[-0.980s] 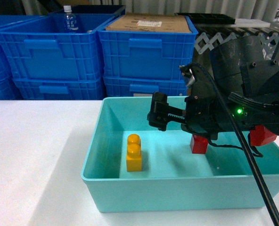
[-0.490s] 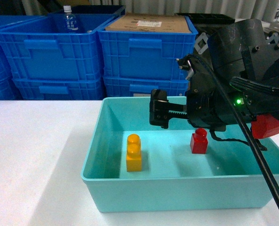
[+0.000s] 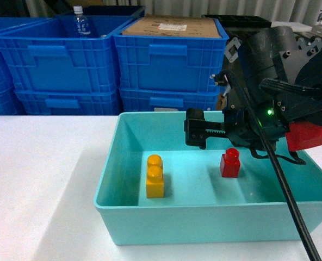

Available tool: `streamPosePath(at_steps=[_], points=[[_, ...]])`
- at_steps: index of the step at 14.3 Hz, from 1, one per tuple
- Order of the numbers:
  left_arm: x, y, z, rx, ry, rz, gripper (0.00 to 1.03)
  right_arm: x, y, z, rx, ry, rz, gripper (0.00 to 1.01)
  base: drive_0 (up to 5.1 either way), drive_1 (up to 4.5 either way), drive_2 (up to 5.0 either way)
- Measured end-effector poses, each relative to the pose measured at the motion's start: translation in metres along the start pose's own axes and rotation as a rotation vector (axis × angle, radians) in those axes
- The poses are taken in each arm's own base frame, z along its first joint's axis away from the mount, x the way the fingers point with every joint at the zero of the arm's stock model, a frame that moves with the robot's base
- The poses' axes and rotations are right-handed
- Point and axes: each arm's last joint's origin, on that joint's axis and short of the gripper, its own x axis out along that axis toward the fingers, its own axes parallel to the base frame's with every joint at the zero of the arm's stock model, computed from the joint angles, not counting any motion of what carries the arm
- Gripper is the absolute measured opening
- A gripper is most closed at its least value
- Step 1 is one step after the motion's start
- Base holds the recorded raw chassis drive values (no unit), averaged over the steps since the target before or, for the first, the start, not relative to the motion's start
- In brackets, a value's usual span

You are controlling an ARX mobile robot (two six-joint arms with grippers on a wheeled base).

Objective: Pick red block from blue box to shelf

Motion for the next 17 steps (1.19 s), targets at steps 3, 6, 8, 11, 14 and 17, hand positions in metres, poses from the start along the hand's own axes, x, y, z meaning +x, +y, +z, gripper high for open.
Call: streamPosePath(at_steps=[3, 6, 8, 11, 14, 17], points=[[0.0, 0.0, 0.0, 0.0, 0.0, 0.0, 0.98, 0.013, -0.006, -0.007, 0.032, 0.055, -0.028, 0.98, 0.0, 0.0, 0.0], [0.0, 0.0, 0.0, 0.0, 0.0, 0.0, 0.98, 0.018, -0.005, -0.004, 0.051, 0.062, -0.028, 0.98, 0.0, 0.0, 0.0], [0.0, 0.0, 0.0, 0.0, 0.0, 0.0, 0.98, 0.027, -0.007, -0.009, 0.056, 0.088, -0.043, 0.98, 0.0, 0.0, 0.0], [0.0, 0.0, 0.0, 0.0, 0.0, 0.0, 0.98, 0.033, -0.016, -0.015, 0.065, 0.115, -0.059, 0.98, 0.0, 0.0, 0.0], [0.0, 0.0, 0.0, 0.0, 0.0, 0.0, 0.98, 0.038, -0.02, -0.021, 0.066, 0.132, -0.058, 0.98, 0.0, 0.0, 0.0], [0.0, 0.0, 0.0, 0.0, 0.0, 0.0, 0.98, 0.038, -0.019, -0.022, 0.062, 0.134, -0.042, 0.77, 0.0, 0.0, 0.0]])
